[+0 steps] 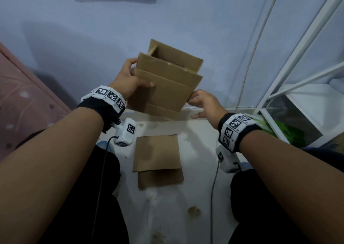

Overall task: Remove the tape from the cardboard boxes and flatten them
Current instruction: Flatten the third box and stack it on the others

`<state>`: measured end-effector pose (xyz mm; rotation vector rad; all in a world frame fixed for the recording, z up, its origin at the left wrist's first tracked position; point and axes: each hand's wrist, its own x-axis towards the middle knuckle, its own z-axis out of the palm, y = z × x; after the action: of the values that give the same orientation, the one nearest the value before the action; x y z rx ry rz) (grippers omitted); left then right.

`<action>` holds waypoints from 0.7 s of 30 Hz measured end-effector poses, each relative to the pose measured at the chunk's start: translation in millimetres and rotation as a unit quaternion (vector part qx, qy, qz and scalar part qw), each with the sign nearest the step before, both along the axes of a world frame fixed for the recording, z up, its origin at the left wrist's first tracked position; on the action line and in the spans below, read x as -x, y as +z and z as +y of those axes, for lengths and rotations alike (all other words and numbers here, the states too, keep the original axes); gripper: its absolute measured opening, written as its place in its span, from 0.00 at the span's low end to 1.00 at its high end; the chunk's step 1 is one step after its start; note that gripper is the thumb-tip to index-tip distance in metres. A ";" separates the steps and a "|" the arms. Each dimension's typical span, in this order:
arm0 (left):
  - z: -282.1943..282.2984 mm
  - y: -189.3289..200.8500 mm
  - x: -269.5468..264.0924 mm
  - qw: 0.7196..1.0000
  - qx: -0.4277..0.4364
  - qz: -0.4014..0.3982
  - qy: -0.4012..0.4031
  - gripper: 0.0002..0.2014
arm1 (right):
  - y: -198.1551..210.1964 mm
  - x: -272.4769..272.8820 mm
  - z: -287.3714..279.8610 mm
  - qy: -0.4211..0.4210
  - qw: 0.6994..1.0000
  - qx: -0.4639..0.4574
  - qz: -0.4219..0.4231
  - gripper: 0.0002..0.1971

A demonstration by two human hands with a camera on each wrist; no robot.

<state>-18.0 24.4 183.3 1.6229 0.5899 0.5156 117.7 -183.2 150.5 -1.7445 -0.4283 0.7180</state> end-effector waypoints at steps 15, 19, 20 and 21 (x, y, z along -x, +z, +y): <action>-15.8 -2.9 -4.8 0.995 -0.010 0.097 0.018 0.27 | 8.5 -14.9 -20.4 -0.104 0.993 -0.052 0.011 0.14; -20.6 -7.1 -4.5 0.993 -0.031 0.116 0.012 0.26 | 5.6 -15.6 -19.7 -0.074 0.997 -0.021 -0.019 0.18; -22.2 -5.9 -5.1 0.993 -0.036 0.111 0.009 0.22 | 3.6 -14.5 -18.9 -0.064 0.998 -0.004 -0.022 0.25; -23.5 -4.5 -5.9 0.994 -0.040 0.106 0.009 0.18 | 1.2 -13.5 -18.3 -0.058 0.998 0.017 -0.025 0.32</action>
<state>-12.0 0.9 178.7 1.7625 0.7502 0.3860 131.2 -201.4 151.6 -1.8066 -0.3476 0.6028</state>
